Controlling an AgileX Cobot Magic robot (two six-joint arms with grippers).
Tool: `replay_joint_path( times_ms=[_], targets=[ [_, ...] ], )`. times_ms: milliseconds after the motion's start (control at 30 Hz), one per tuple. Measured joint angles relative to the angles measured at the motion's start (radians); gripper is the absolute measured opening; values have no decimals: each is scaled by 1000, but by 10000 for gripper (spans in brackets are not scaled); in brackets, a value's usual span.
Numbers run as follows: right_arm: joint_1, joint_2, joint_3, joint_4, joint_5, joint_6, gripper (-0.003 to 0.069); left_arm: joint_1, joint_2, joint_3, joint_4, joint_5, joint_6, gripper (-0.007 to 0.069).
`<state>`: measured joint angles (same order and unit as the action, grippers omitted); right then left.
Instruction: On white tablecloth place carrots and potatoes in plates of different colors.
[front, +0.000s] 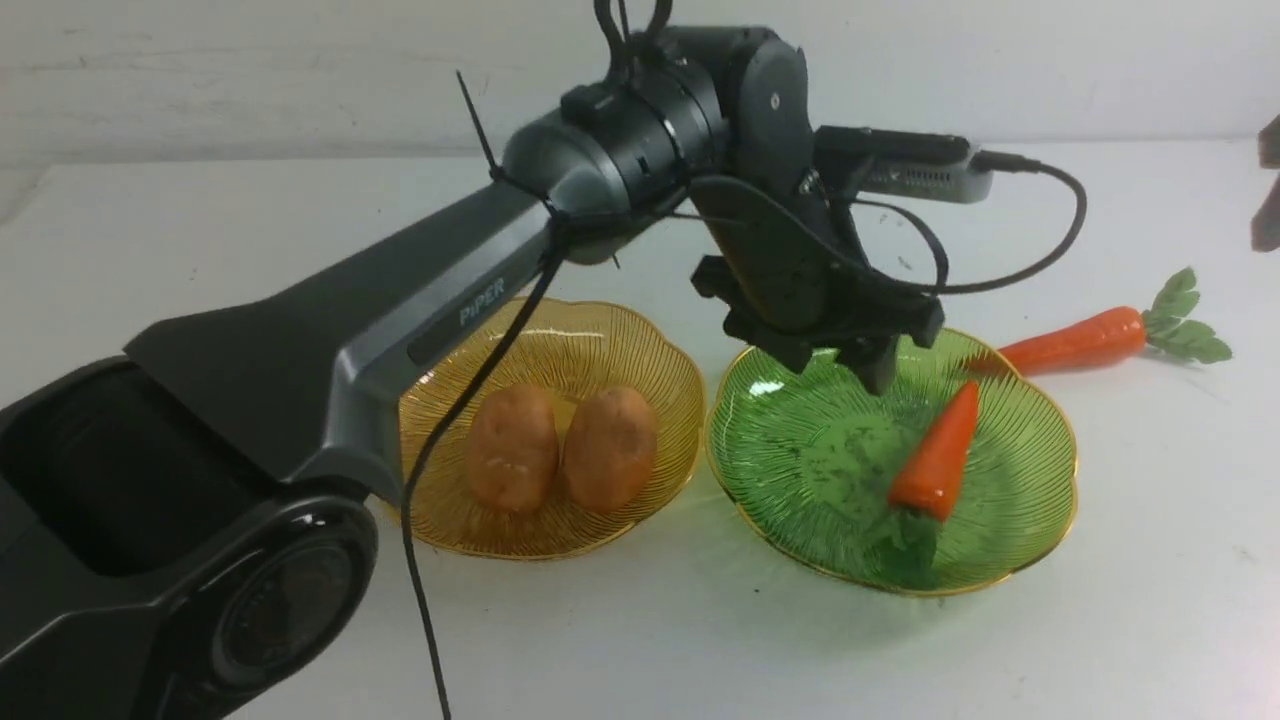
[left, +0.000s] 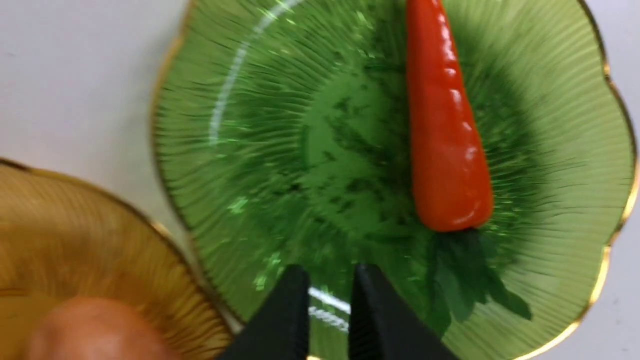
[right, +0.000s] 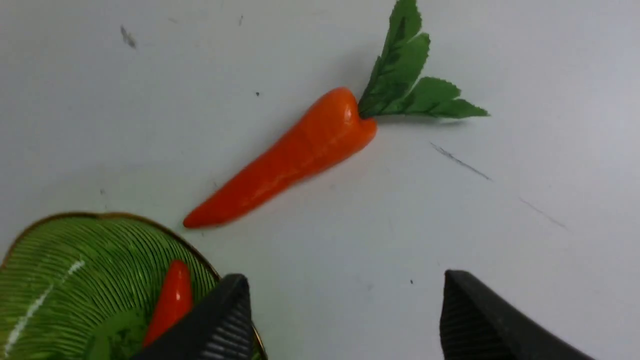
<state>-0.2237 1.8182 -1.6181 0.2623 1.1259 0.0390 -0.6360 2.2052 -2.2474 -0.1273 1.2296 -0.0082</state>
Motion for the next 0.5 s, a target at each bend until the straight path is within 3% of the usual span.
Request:
replay_joint_path(
  times_ms=[167,500],
  targets=[
    [-15,191,-94,121,-74,14,464,1,-67,4,41,17,8,-1],
    [7,496,-298,129,-63,138,464,0,-126,4,35,20,19,-3]
  ],
)
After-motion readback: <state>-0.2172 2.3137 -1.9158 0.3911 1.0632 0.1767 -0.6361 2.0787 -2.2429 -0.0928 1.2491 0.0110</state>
